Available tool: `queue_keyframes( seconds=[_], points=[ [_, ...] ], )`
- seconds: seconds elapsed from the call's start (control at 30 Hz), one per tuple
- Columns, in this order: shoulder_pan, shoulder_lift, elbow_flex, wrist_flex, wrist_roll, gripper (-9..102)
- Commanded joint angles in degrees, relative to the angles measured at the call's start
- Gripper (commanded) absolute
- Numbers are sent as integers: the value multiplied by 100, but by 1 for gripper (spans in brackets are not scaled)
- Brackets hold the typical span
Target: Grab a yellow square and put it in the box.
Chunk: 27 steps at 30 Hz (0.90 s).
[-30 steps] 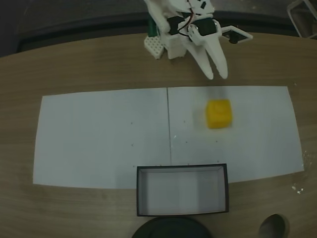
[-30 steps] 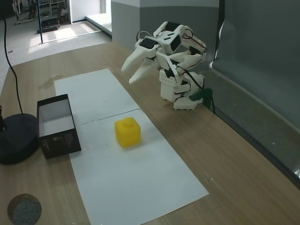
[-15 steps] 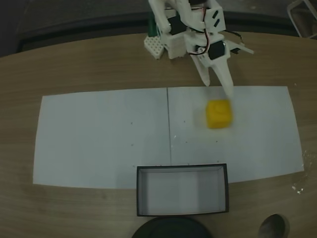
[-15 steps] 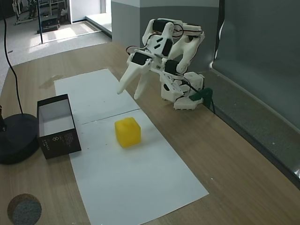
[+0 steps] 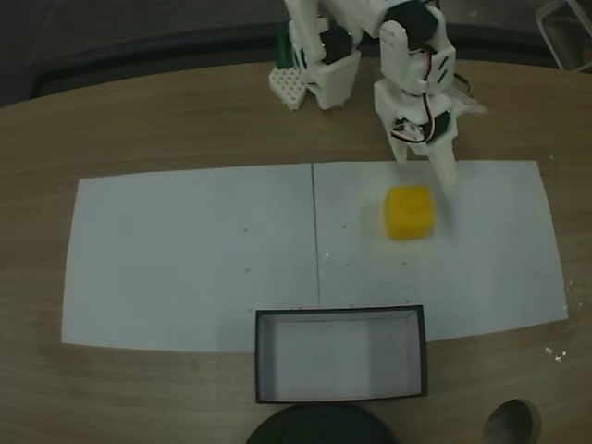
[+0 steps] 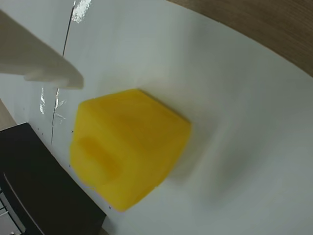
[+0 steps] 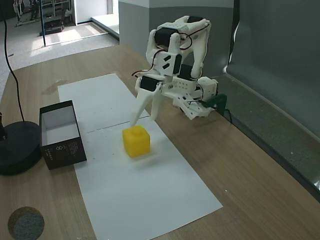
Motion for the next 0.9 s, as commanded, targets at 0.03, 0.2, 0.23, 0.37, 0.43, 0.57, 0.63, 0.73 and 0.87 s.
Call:
queue_keyframes(
  seconds=[0.03, 0.2, 0.23, 0.37, 0.43, 0.57, 0.63, 0.73, 0.87],
  points=[
    [35, -773, -694, -88, 26, 38],
    [378, -1626, -809, -387, 62, 38],
    [448, -1749, -809, -448, 62, 38],
    [606, -1978, -826, -571, 35, 38],
    [606, -2013, -870, -571, 26, 37],
    [545, -2013, -870, -571, 53, 30],
    [545, -2013, -870, -571, 53, 20],
    [545, -1978, -870, -571, 62, 9],
    [554, -1978, -1028, -571, 62, 8]
  ],
)
